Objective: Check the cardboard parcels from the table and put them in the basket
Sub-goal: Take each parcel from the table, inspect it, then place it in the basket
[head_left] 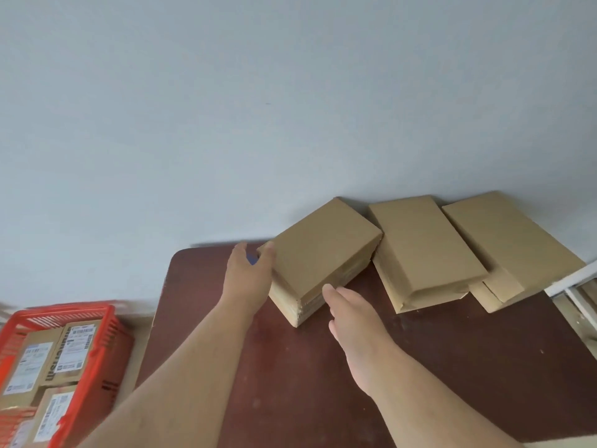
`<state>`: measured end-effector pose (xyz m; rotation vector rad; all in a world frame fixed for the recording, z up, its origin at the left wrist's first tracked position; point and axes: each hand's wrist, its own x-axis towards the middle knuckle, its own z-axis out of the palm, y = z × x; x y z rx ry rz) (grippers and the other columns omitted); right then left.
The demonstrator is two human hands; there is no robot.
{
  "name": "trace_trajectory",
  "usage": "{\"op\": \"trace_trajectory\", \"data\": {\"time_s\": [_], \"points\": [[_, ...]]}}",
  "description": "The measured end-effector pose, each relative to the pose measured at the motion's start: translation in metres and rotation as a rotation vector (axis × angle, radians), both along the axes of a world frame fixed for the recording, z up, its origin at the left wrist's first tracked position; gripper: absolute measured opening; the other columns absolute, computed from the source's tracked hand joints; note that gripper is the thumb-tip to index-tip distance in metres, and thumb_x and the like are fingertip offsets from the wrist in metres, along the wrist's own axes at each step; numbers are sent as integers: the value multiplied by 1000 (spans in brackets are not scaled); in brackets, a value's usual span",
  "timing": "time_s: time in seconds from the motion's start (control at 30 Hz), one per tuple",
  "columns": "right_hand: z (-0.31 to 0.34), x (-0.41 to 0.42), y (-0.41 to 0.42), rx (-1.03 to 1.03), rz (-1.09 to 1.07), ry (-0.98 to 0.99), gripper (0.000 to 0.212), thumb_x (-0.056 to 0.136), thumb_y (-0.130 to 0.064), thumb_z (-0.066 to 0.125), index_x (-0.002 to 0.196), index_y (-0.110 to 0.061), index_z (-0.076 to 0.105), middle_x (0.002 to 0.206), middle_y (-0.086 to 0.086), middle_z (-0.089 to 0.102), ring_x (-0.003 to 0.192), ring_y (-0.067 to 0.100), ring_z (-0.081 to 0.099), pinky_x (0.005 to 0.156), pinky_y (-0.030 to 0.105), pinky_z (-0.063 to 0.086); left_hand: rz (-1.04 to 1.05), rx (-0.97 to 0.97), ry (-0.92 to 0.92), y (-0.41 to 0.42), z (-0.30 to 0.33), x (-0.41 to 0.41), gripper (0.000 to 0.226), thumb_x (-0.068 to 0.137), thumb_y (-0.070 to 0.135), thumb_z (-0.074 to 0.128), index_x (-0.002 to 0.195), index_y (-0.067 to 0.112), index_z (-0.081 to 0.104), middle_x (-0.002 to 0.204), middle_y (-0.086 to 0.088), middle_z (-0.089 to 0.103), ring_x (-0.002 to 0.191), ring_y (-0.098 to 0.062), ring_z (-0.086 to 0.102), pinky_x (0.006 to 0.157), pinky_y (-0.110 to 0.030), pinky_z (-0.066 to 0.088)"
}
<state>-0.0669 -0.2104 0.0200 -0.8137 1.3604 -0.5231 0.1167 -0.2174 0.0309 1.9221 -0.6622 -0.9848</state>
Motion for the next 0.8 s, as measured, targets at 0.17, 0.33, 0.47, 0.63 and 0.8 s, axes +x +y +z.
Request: {"op": "trace_trajectory", "data": {"time_s": [0.17, 0.33, 0.47, 0.63, 0.8], "points": [[-16, 16, -1, -126, 17, -45, 46, 103, -53, 55, 144, -30, 56, 129, -20, 64, 114, -2, 56, 91, 26, 40, -73, -43, -62, 4, -18, -3, 44, 97, 55, 65, 113, 14, 61, 112, -3, 69, 102, -22, 65, 84, -33, 48], [-20, 1, 37, -239, 6, -95, 51, 99, -61, 58, 142, -34, 58, 127, -21, 69, 119, 2, 62, 90, 25, 45, -43, -157, -128, 72, -20, -33, 42, 93, 53, 71, 118, 25, 53, 107, 3, 66, 94, -10, 64, 75, -28, 47], [-6, -26, 80, -398, 54, -113, 44, 98, -60, 60, 137, -38, 59, 122, -22, 69, 114, -1, 62, 85, 23, 44, -19, -341, -101, 135, -12, -69, 35, 96, 45, 72, 125, 33, 56, 111, 13, 71, 97, 0, 69, 79, -22, 52], [26, -75, 163, -544, 172, -167, 45, 96, -50, 69, 139, -47, 56, 122, -26, 72, 112, -7, 66, 93, 22, 47, -6, -516, -65, 231, 14, -125, 24, 97, 38, 73, 118, 42, 62, 113, 15, 73, 99, 1, 71, 80, -16, 53], [60, -124, 249, -657, 239, -200, 31, 100, -26, 69, 124, -43, 62, 110, -26, 76, 103, -9, 69, 87, 10, 52, 45, -568, -11, 325, 41, -177, 41, 95, 39, 74, 128, 46, 52, 114, 21, 73, 100, 8, 69, 82, -18, 49]]}}
